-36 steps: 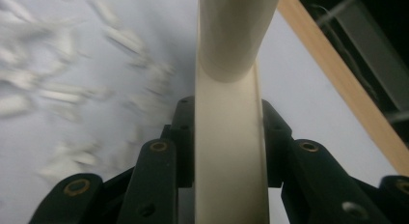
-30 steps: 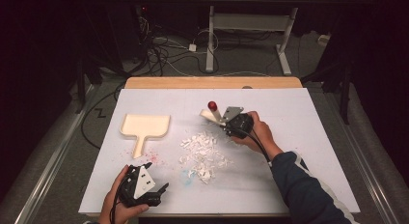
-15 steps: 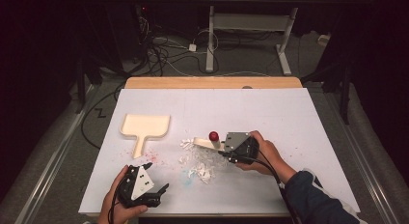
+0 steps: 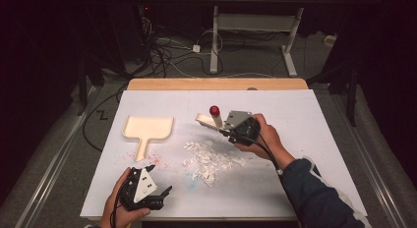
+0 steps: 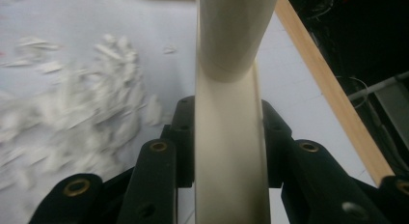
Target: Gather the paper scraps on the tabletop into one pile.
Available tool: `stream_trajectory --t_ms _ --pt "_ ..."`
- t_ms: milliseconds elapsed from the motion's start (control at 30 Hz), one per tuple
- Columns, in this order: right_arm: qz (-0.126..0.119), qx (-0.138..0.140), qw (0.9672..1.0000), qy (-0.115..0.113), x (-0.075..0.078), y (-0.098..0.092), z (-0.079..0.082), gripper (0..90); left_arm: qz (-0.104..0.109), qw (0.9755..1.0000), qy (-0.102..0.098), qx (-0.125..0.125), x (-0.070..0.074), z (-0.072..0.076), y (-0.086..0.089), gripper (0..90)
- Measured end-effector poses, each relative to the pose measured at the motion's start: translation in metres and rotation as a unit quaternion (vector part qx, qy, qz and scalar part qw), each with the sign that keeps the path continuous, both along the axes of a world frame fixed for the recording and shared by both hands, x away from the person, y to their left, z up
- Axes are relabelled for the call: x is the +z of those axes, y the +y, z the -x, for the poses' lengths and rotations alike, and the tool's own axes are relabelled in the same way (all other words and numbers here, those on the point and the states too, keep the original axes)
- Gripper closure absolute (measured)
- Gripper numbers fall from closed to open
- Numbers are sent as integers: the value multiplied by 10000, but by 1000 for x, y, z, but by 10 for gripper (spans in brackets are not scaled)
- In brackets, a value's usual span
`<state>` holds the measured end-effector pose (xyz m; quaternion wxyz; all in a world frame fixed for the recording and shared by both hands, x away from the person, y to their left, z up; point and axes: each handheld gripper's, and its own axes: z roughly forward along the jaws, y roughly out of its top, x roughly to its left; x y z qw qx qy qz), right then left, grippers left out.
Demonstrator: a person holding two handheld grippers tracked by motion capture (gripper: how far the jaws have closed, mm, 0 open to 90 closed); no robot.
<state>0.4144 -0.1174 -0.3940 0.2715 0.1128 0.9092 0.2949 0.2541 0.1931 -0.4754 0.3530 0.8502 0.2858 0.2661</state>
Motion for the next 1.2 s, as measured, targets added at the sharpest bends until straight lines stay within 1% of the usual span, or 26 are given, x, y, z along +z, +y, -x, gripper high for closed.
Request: stream_trajectory --t_ms 133,200,233,300,333,367,433,467,500,567,600,633,667,700,767,800,833,933,1000,1033,1100,1133,1167,1200 --pt "203 -142 9995 -194 -10 23 -24 678 16 10000 -9 4 0 0 1 157" --pt "251 -214 9993 -181 -18 34 -34 678 9 10000 -2 -8 -1 0 2 157" --pt "203 -251 9993 -185 -24 39 -39 678 3 10000 -5 -11 -1 0 3 157" --pt "41 -342 9994 10 -32 44 -45 679 22 10000 -1 -9 -1 1 4 157" --pt "39 -315 9995 -2 -35 47 -46 678 29 10000 -8 -11 0 1 4 157" --pt "-16 -252 9997 -12 -37 50 -45 679 39 10000 -16 -3 0 1 5 157" --pt "42 -15 10000 83 -41 55 -41 678 70 10000 -34 20 0 1 5 157" --pt "173 95 9998 18 -43 58 -38 678 66 10000 -43 22 1 2 5 157" --pt "226 210 9995 40 -45 60 -34 677 64 10000 -48 31 1 2 5 158" --pt "272 521 9983 28 -47 60 -26 676 79 9999 -54 37 1 2 6 157" --pt "297 629 9976 25 -48 59 -22 676 58 10000 -61 47 2 2 6 157" --pt "344 792 9962 -117 -47 58 -15 677 45 10000 -62 56 2 1 7 157" --pt "431 980 9941 -176 -47 56 -12 676 28 9999 -70 79 2 1 7 157" --pt "394 1086 9932 -136 -47 55 -7 676 13 9999 -69 98 1 1 7 157" --pt "485 1276 9906 -133 -46 52 0 676 36 9999 -70 122 2 0 7 157" --pt "455 1353 9897 -84 -46 50 4 676 41 9999 -69 126 2 1 7 157" --pt "401 1451 9886 -29 -45 46 8 676 4 9999 -65 111 3 1 7 157" --pt "375 1903 9807 224 -38 34 16 675 47 9999 -51 113 3 2 6 157" --pt "294 2010 9786 320 -34 25 22 677 67 9999 -41 116 3 2 6 157" --pt "249 2061 9777 324 -31 21 24 678 60 9999 -42 121 3 3 7 158" --pt "167 1908 9811 263 -27 13 29 678 90 9999 -35 135 3 2 7 157" --pt "126 1898 9815 231 -24 9 30 678 73 9999 -40 133 3 2 6 157" --pt "59 1828 9830 162 -21 4 32 678 42 9999 -42 137 3 2 6 157" --pt "-44 1716 9850 161 -17 -2 33 678 37 9999 -44 132 3 3 5 157"
